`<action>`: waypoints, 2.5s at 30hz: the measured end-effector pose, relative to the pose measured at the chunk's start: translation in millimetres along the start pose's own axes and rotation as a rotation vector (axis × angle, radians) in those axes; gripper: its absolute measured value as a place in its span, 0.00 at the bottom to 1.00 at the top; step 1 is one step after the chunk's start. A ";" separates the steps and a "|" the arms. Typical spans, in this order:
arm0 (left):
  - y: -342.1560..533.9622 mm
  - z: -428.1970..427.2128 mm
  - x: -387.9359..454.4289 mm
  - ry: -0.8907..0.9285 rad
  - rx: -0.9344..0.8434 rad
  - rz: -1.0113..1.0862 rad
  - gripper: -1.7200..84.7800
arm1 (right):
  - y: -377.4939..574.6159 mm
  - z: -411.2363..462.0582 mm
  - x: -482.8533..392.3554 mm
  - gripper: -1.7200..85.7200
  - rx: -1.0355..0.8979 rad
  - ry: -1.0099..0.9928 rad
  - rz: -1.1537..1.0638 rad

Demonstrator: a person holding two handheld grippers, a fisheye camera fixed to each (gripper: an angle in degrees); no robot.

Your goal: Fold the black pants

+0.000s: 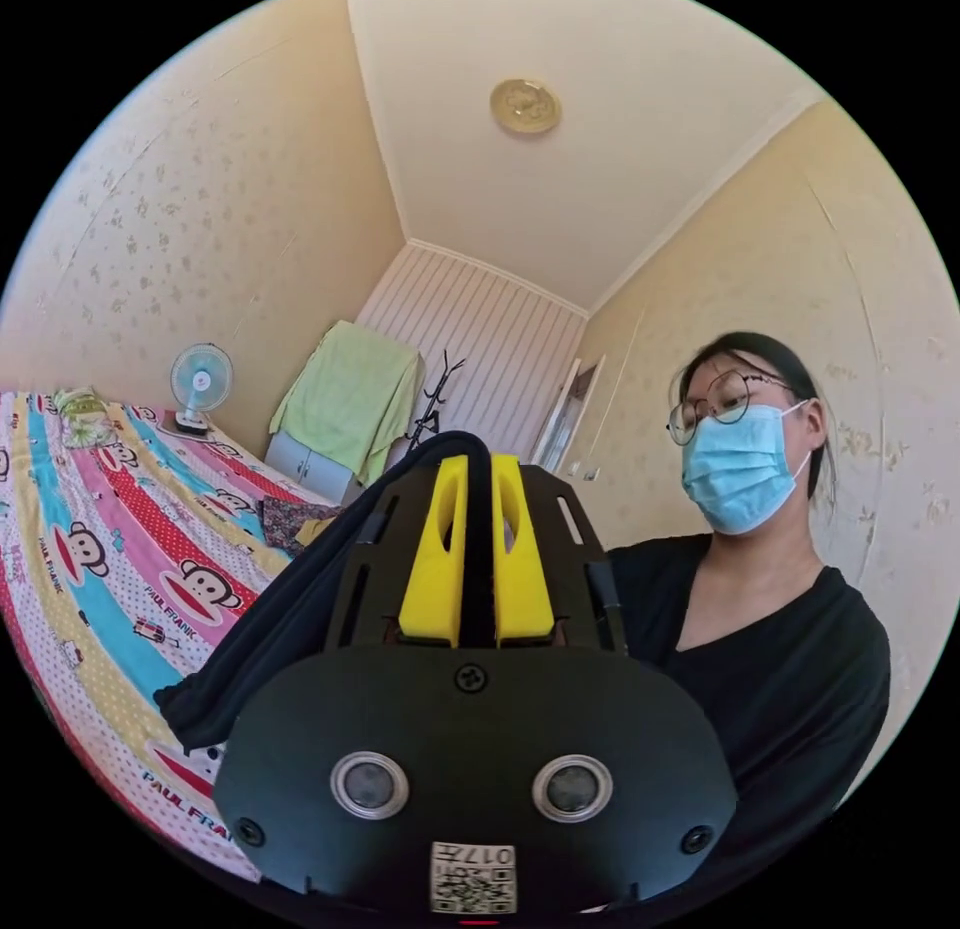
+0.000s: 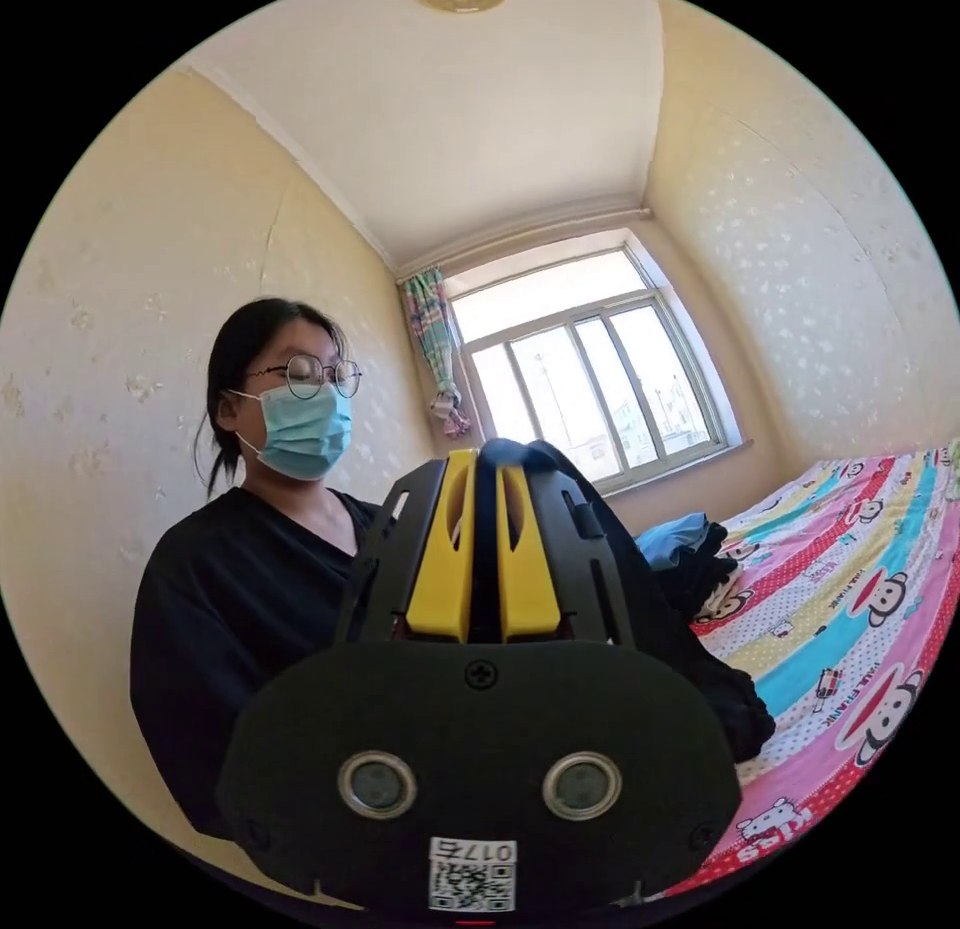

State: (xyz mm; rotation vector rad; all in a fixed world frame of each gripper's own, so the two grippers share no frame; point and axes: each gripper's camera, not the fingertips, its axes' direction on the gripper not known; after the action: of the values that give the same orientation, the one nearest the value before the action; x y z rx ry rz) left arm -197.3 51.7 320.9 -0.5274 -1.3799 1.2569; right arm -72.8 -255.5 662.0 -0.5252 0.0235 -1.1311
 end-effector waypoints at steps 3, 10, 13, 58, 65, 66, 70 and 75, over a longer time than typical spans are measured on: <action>-14.9 5.7 -7.6 -0.042 0.028 -0.030 0.07 | -3.7 -22.1 3.5 0.04 0.042 0.045 0.035; -35.2 13.3 -22.8 0.017 0.021 0.009 0.07 | 65.8 -87.7 47.0 0.07 0.169 0.052 0.340; -41.6 17.5 -39.5 0.072 0.021 -0.009 0.07 | 97.3 -87.4 62.9 0.10 0.118 0.115 0.488; -7.8 90.5 -206.1 0.352 0.076 -0.256 0.07 | 130.7 51.5 239.8 0.05 0.414 -0.721 0.672; 8.0 124.2 -207.2 0.279 0.002 -0.206 0.07 | 87.9 43.2 211.3 0.06 0.286 -0.309 0.545; 11.1 131.6 -210.7 0.277 -0.008 -0.207 0.07 | 93.8 46.1 215.3 0.06 0.295 -0.316 0.563; 24.3 152.5 -229.8 0.296 -0.005 -0.234 0.07 | 153.5 79.4 256.1 0.12 0.400 -0.506 0.666; 50.0 176.5 -260.2 0.305 0.014 -0.281 0.07 | 201.9 121.8 284.8 0.17 0.527 -0.663 0.612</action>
State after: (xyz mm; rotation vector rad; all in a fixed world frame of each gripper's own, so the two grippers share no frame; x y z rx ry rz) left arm -306.2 -223.6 203.8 -0.4747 -1.1415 0.9160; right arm 258.5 -390.5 755.2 -0.3558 -0.6343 -0.3006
